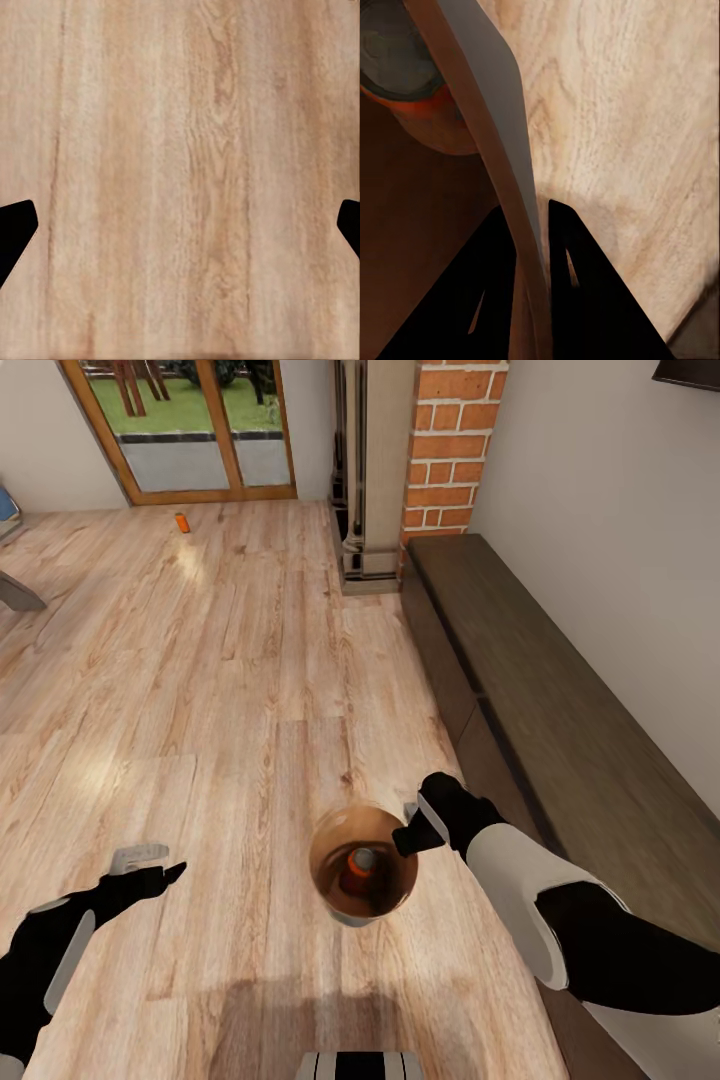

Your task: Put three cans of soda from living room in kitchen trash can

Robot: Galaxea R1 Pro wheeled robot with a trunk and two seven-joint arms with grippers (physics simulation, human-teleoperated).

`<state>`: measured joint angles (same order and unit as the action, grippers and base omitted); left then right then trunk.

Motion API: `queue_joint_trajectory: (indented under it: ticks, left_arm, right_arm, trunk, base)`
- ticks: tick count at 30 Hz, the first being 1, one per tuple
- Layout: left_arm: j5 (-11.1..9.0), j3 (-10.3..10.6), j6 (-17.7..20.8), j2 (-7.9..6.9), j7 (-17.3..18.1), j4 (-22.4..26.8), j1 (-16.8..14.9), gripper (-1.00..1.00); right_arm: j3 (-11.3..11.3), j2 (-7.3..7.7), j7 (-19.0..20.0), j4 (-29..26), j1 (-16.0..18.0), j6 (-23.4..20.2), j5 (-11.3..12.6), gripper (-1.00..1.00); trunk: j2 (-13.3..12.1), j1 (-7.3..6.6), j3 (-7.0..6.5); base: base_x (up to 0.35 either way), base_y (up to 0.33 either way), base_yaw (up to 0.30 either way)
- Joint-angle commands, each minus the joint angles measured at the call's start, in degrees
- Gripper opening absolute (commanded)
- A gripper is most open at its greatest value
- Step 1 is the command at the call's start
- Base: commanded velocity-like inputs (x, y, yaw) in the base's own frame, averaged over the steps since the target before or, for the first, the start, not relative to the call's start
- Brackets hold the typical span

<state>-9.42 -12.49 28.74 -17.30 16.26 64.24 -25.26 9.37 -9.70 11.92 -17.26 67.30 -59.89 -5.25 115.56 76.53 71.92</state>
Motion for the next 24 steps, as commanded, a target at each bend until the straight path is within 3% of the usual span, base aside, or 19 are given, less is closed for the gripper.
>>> queue_joint_trajectory:
  ticks: [1, 12, 13, 16, 24]
  left_arm:
    - [0.0, 0.0, -1.6, 0.11, 0.0, -0.8, 0.0, 1.0]
    - [-0.5, 0.1, -7.5, 0.83, 0.4, -2.2, 2.9, 1.0]
    - [-0.6, 0.1, -8.0, 0.85, 0.4, -2.0, 4.5, 1.0]
    - [-0.3, 0.1, -8.5, 0.93, 0.4, -2.2, 5.2, 1.0]
    - [0.0, 0.1, -9.7, 1.34, 0.4, -2.4, 6.6, 1.0]
  right_arm:
    - [-0.2, 0.03, -0.8, -0.2, -0.7, -0.1, 1.9, -1.0]
    - [0.6, 0.33, -4.0, -0.8, -5.0, 7.6, 2.0, -1.0]
    - [0.6, 0.95, -3.9, -0.8, -7.1, 11.5, 2.0, -1.0]
    - [0.6, 1.64, -3.6, -0.8, -8.4, 13.8, 2.0, -1.0]
    - [0.7, 2.18, -3.1, -1.7, -9.3, 14.8, 2.2, -1.0]
  trunk:
    - [0.0, -0.01, -0.01]
    - [0.0, -0.01, -0.01]
    - [0.0, -0.01, -0.01]
    - [0.0, -0.01, -0.01]
    - [0.0, -0.01, -0.01]
  base:
    - [0.0, 0.0, 0.0]
    - [0.0, 0.0, 0.0]
    - [0.0, 0.0, 0.0]
    - [0.0, 0.0, 0.0]
    - [0.0, 0.0, 0.0]
